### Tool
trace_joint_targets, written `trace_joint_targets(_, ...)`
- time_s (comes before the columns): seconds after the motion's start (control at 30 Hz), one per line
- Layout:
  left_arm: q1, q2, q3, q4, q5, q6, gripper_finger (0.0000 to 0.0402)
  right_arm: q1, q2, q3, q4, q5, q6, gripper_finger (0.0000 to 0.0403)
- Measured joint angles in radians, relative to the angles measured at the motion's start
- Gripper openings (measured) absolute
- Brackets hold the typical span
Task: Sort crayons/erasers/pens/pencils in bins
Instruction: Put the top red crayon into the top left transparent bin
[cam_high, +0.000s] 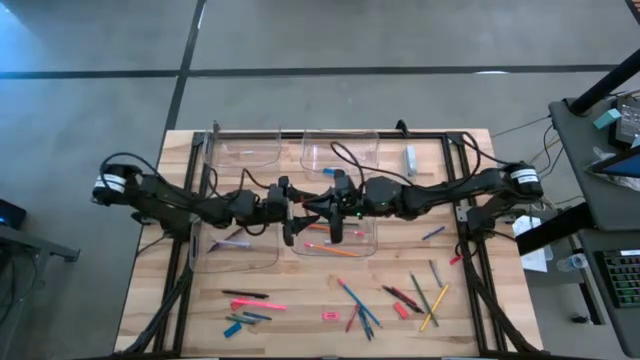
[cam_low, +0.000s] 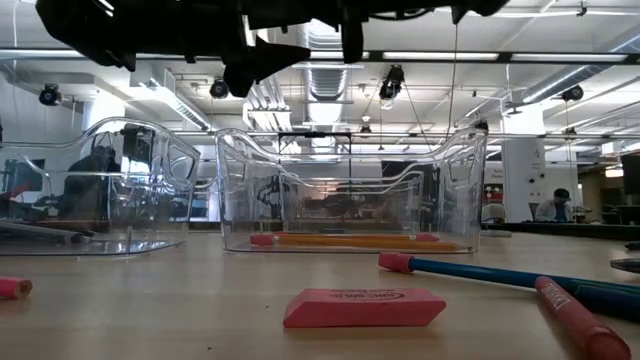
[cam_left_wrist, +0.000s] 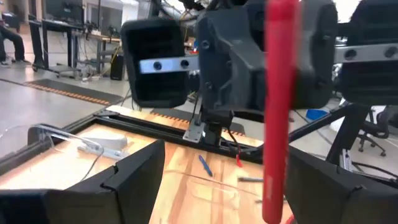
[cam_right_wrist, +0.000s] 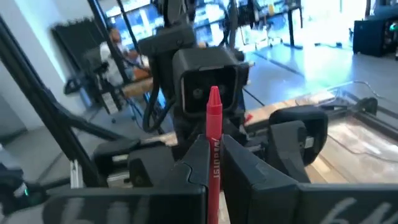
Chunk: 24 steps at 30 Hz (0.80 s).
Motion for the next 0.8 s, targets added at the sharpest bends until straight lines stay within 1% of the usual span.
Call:
trace_joint_targets(0.1,0.001,-0.014,0.008,-0.046,0.000,0.000,0.0266,0.002,0.011,0.048,-0.084,0.005,-0.008,0.0013)
trace_joint_targets(0.2,0.001,-0.037,0.010,-0.065,0.001,0.000,0.0231,0.003,0.015,0.070,-0.132,0.016,-0.016,0.0013)
trace_joint_targets(0.4,0.001,-0.073,0.008,-0.089,0.018,0.001,0.0139,0.004,0.007,0.069,-0.136,0.024,-0.024,0.0013)
trace_joint_targets(0.53,0.001,-0.080,0.007,-0.095,0.028,0.006,0.0068,0.003,0.007,0.069,-0.137,0.029,-0.027,0.0013)
trace_joint_targets(0.63,0.000,-0.082,0.006,-0.097,0.032,0.007,0.0015,0.003,0.007,0.069,-0.150,0.032,-0.027,0.0024)
trace_joint_targets(0.67,0.000,-0.084,0.005,-0.103,0.033,0.008,0.0010,0.003,0.007,0.069,-0.157,0.031,-0.029,0.0031)
trace_joint_targets(0.8,0.006,-0.095,0.005,-0.154,0.033,0.036,0.0010,0.015,0.007,0.071,-0.207,0.031,-0.050,0.0068)
